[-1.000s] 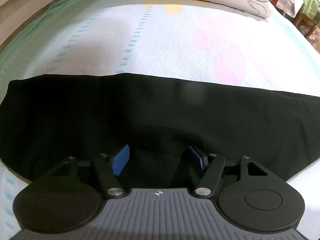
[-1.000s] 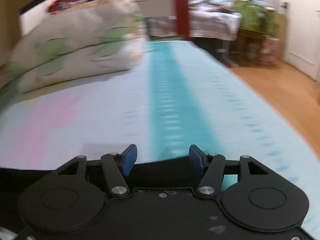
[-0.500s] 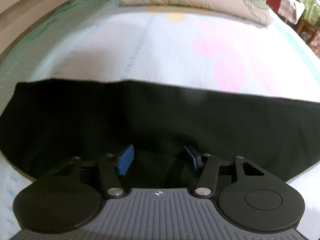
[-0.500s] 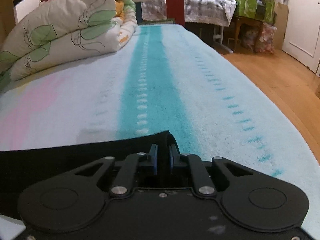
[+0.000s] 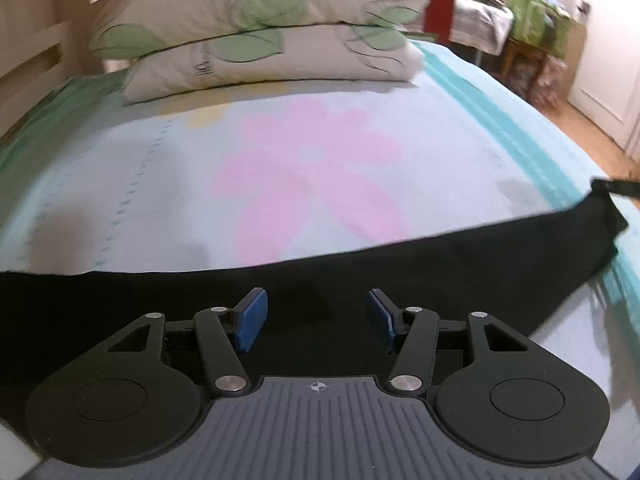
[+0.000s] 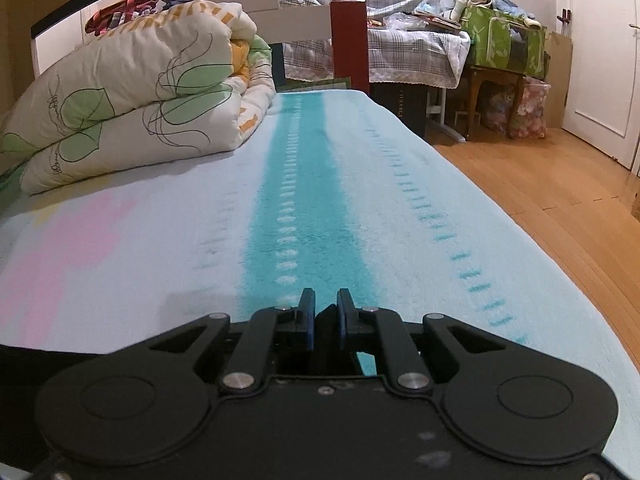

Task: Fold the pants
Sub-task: 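Move the open right gripper to the edge of the black trousers, then close the right gripper on the trouser edge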

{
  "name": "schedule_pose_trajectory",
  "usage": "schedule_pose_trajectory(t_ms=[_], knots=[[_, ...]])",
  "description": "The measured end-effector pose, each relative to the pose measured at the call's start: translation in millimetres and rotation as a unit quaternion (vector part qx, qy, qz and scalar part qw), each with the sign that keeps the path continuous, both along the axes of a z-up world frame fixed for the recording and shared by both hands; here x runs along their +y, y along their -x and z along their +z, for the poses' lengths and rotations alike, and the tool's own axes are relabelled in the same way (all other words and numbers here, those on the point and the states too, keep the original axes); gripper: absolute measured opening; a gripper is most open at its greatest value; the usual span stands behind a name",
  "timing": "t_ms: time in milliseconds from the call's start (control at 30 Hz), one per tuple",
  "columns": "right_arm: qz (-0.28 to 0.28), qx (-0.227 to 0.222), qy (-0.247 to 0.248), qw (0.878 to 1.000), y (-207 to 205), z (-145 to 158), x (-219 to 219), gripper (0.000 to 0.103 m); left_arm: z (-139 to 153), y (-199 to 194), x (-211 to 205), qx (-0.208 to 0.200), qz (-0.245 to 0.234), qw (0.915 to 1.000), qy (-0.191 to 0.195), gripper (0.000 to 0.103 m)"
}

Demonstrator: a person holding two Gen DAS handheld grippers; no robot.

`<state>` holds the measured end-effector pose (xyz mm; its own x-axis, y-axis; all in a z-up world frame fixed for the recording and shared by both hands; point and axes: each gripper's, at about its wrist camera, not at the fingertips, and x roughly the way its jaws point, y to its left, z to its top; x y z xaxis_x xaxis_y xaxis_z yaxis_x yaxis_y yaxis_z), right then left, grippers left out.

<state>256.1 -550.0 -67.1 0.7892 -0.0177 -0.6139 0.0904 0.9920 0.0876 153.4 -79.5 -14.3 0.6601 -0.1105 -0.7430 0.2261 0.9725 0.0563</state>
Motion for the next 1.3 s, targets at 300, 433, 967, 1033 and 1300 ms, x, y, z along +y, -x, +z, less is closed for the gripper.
schedule_pose_trajectory(t_ms=[300,433,967,1033,1300], knots=[[-0.006,0.004,-0.008,1.0,4,-16,-10,0.012,-30,22,-38,-0.011,-0.058,0.9977,-0.034,0.054],[0.0,0.006,-0.01,1.0,6,-18,-11,0.012,-56,15,-43,0.035,-0.052,0.9967,-0.05,0.055],[0.082,-0.02,-0.015,0.996,32,19,34,0.037,-58,-53,-38,0.046,-0.009,0.9988,-0.012,0.061],[0.101,0.001,-0.024,0.995,42,14,43,0.04,-58,-54,-38,0.047,-0.008,0.9988,-0.013,0.061],[0.097,0.059,-0.07,0.991,90,3,25,0.053,-59,-56,-39,0.041,-0.017,0.9988,-0.022,0.063]])
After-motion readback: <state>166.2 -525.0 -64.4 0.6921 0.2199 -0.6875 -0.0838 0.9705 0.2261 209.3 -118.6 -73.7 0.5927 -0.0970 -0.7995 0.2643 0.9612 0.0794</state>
